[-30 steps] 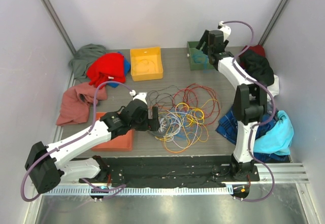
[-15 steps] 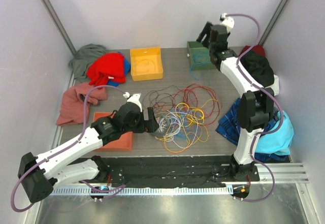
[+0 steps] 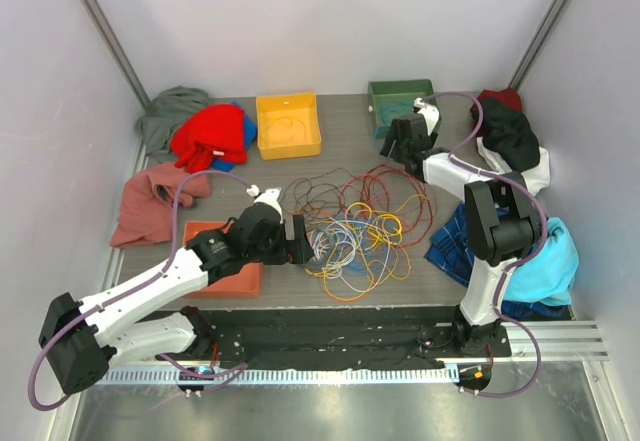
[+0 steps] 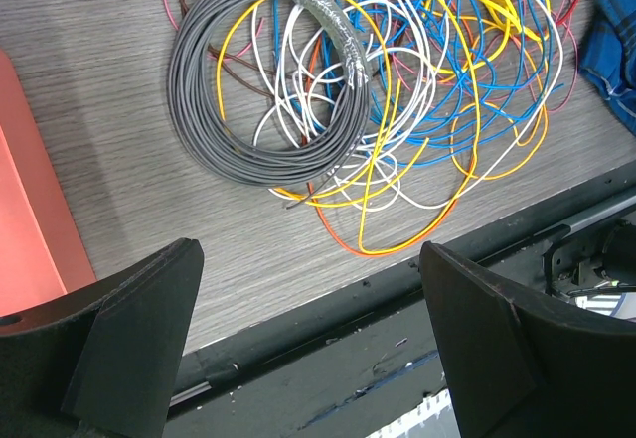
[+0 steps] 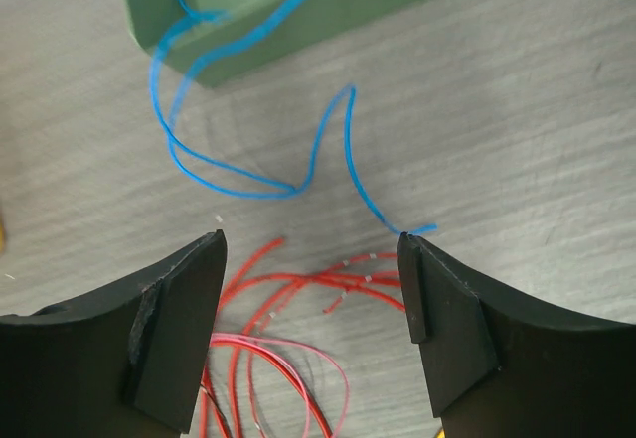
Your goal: Untangle the cables
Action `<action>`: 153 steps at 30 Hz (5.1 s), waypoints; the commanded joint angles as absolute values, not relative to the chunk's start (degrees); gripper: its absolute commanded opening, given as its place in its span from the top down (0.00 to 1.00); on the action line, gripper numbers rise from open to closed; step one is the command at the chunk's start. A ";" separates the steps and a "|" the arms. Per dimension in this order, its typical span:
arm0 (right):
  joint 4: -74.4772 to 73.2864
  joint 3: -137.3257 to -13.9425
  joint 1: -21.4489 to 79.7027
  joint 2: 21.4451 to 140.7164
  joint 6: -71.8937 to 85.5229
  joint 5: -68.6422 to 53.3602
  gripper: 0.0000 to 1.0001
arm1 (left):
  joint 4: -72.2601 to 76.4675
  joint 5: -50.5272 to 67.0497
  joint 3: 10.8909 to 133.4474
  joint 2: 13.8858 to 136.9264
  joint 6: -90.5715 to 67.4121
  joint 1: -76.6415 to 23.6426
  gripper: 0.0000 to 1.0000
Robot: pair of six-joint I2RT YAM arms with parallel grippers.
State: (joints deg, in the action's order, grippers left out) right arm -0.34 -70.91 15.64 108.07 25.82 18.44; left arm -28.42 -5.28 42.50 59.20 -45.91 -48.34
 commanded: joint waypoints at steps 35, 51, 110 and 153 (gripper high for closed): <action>2.81 -88.32 13.80 103.53 20.74 20.13 0.99 | -25.14 -4.92 42.45 61.44 -45.62 -48.16 0.04; -9.06 -125.25 8.96 124.97 22.76 16.44 0.99 | -27.51 -7.47 44.38 63.01 -43.86 -48.16 0.04; -9.49 -28.39 44.47 56.87 33.31 19.95 0.50 | -18.54 -5.97 36.21 56.69 -51.06 -48.16 0.06; -4.57 -23.29 57.66 61.78 48.07 28.92 0.33 | -17.84 -5.01 36.21 58.54 -50.01 -48.16 0.06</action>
